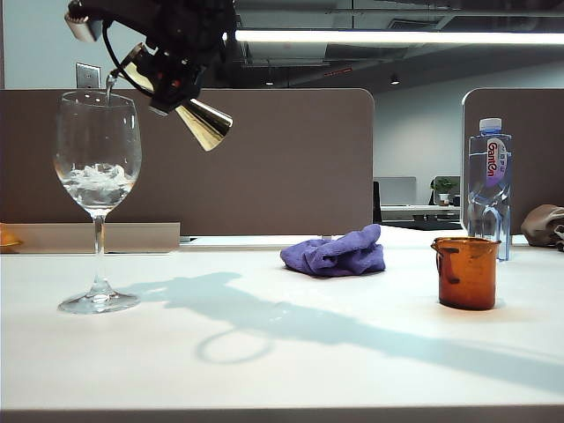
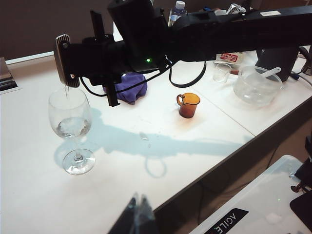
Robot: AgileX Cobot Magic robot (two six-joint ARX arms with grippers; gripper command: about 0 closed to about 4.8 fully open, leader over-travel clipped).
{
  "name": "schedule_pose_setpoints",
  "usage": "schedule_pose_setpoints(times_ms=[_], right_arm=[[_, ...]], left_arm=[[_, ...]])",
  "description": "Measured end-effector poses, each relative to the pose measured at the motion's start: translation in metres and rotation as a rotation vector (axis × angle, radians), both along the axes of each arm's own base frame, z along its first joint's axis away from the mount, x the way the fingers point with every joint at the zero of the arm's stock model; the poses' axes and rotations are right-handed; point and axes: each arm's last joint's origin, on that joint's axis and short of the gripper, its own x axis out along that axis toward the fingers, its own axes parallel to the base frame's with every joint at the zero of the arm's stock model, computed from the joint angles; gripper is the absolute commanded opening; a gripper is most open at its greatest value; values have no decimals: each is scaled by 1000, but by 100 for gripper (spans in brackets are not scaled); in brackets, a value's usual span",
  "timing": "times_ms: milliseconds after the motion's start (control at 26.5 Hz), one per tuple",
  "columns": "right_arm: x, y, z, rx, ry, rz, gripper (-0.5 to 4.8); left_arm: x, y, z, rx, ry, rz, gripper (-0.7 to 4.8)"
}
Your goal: Pick up the small amber measuring cup and pour the water in it into the jigger, then pick up the jigger and pour the water in it into the wine glass.
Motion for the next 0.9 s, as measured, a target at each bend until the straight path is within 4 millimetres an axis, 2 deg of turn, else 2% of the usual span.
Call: schedule_pose_setpoints(times_ms=[302, 603, 905], right_arm=[[2, 1, 4, -92, -103, 53, -1], [11, -4, 10, -170, -223, 80, -1], [11, -3, 13, -175, -262, 98, -1]], left_arm=[[0, 0, 0, 0, 0, 0, -2], [0, 0, 0, 0, 0, 0, -2], [0, 0, 0, 0, 0, 0, -2]])
